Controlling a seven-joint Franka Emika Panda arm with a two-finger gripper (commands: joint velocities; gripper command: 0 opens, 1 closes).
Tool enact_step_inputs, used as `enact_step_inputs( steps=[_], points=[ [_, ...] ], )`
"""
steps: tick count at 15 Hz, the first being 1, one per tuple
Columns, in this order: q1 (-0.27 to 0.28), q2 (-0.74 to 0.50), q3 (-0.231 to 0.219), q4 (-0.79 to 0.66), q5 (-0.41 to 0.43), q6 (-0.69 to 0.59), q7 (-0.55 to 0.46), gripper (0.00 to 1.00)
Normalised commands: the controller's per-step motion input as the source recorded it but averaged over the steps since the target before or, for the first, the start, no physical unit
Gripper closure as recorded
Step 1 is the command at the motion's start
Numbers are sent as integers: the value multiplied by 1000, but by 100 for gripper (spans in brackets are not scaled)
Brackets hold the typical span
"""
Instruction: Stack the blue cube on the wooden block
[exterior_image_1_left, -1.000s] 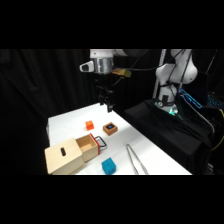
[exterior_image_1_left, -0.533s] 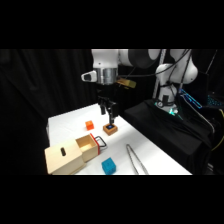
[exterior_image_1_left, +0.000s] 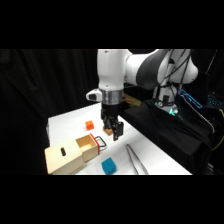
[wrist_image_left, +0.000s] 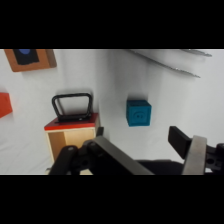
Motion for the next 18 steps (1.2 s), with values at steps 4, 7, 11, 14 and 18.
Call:
enact_step_inputs(
  steps=[4, 7, 11, 14, 18],
  points=[
    [106, 242, -12, 139, -121, 226, 156, 0],
    [104, 233, -53, 202, -127, 177, 166, 0],
    [134, 236, -105, 253, -155, 146, 199, 0],
    [166, 258, -153, 259, -187, 150, 218, 0],
    [158, 288, -169, 266, -156, 137, 199, 0]
  ],
)
